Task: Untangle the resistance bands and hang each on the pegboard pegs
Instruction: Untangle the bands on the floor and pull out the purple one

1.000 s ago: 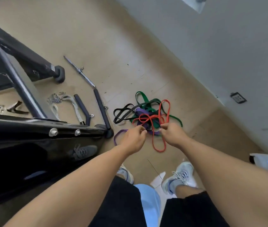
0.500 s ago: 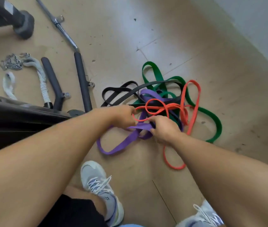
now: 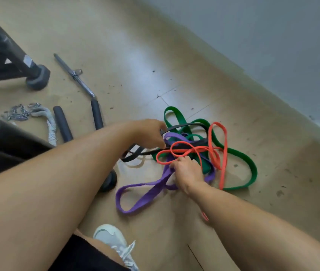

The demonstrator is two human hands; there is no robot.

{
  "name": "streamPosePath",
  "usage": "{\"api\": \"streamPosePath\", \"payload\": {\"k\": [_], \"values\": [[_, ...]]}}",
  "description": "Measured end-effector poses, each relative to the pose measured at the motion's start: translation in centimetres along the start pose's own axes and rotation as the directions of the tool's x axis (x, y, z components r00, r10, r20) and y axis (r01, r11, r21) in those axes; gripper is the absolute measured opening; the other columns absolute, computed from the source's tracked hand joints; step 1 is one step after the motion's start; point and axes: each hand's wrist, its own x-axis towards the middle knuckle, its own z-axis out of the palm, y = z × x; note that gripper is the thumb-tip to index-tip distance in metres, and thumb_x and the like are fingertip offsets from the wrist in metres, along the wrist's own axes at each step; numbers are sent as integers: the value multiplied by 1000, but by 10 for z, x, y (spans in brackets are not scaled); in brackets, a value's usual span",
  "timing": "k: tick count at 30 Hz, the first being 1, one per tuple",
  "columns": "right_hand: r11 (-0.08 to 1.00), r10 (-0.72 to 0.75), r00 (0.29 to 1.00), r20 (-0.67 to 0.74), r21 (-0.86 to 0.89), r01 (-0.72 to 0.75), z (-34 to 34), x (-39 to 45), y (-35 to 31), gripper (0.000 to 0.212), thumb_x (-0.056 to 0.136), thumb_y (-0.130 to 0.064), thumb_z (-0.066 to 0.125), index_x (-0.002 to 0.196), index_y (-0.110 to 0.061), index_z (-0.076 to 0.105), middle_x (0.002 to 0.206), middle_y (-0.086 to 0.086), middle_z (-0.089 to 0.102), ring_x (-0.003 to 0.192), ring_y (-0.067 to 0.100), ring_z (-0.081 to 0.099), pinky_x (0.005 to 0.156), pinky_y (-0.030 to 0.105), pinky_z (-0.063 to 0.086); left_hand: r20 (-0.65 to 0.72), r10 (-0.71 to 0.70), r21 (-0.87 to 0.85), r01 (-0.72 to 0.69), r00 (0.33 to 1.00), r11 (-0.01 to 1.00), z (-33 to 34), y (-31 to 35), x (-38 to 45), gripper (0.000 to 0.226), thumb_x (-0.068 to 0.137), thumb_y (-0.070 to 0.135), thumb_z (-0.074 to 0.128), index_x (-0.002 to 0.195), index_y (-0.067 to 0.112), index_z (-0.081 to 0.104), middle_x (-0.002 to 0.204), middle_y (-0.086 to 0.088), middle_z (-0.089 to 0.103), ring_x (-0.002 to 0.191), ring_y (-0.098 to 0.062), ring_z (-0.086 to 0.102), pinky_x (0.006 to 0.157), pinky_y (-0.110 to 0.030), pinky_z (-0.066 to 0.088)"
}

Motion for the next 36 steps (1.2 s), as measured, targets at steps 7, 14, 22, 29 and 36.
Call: {"api": "streamPosePath", "payload": {"k": [7, 14, 22, 29, 36], "values": [[954, 97, 938, -332, 300, 7, -131, -52, 3, 31, 88, -18, 55, 109, -33, 72, 109, -1, 73, 98, 28, 67, 79, 35, 50, -91, 50, -231, -70, 995, 970, 2, -8, -53, 93, 85, 31, 81, 158, 25, 24, 156, -6, 44, 131, -26, 54, 102, -32, 45], [829, -77, 679, -730, 332, 451, -250, -127, -36, 29, 86, -3, 62, 86, -32, 61, 94, -6, 78, 68, 8, 68, 64, 35, 57, -352, 142, -495, -313, 925, 811, -1, 20, -111, 114, 63, 46, 94, 155, 30, 30, 150, 1, 49, 135, -20, 51, 109, -39, 46], [506, -248, 424, -871, 257, 823, -326, -212, -63, 23, 89, 5, 70, 101, -13, 63, 108, 4, 76, 99, 19, 75, 88, 33, 61, -723, 121, -495, -633, 680, 595, -14, 74, -145, 18, 88, 23, 79, 98, 11, 71, 89, -5, 74, 78, -5, 72, 73, -18, 55], [681, -181, 936, -301, 648, 340, -276, -156, 2, 81, 80, 3, 78, 150, -22, 45, 135, -1, 60, 125, 21, 60, 85, 17, 55, -701, -28, -691, -668, 713, 275, -28, 98, -148, 23, 101, 3, 54, 81, 3, 64, 59, -10, 64, 54, -26, 66, 67, -39, 57], [785, -276, 957, -91, 553, 279, -206, -111, -18, 67, 68, -55, 90, 121, -21, 68, 115, -4, 74, 107, 13, 70, 95, 38, 58, -594, 68, -804, -591, 801, -65, -50, 124, -163, 10, 91, 13, 72, 87, 14, 64, 54, -2, 49, 44, -15, 46, 55, -32, 55]]}}
